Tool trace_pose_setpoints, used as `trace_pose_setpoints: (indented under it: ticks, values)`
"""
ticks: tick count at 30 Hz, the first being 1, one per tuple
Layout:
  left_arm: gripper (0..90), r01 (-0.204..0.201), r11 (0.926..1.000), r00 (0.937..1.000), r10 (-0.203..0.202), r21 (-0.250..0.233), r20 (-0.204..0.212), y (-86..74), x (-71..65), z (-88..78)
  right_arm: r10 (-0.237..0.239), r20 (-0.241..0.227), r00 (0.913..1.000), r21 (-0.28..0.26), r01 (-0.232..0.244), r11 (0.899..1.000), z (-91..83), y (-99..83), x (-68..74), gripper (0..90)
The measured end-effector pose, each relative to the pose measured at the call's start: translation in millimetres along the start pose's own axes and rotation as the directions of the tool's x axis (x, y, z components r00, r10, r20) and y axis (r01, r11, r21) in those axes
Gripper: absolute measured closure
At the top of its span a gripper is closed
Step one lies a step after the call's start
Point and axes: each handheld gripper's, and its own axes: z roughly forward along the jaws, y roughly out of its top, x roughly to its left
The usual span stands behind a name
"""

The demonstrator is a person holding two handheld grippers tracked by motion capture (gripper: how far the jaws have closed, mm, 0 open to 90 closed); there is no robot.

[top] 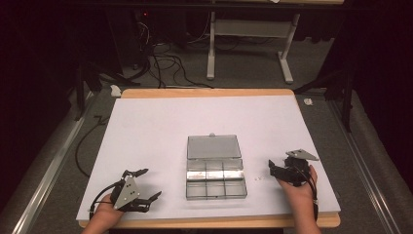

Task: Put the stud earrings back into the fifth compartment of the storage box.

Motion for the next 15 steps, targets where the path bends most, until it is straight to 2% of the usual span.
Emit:
trace_pose_setpoints:
  ticks: [6,9,15]
  values:
    - [15.2,-0.013,0.9999,0.9999,0.013,0.012,0.001,0.6,-1.2,1.2,-0.006,-0.010,0.9999,-0.040,0.006,0.999,-11.3,0.2,-0.3,23.3]
    - [15.2,-0.003,0.9999,1.0000,0.002,0.012,0.002,0.5,-0.3,1.2,-0.007,-0.019,0.9998,-0.037,0.006,0.999,-13.1,-0.1,-1.0,24.0]
    - [15.2,-0.008,1.0000,1.0000,0.008,0.006,0.002,0.3,-0.6,0.6,-0.022,-0.045,0.9988,-0.031,0.021,0.999,-12.8,0.4,2.7,25.4]
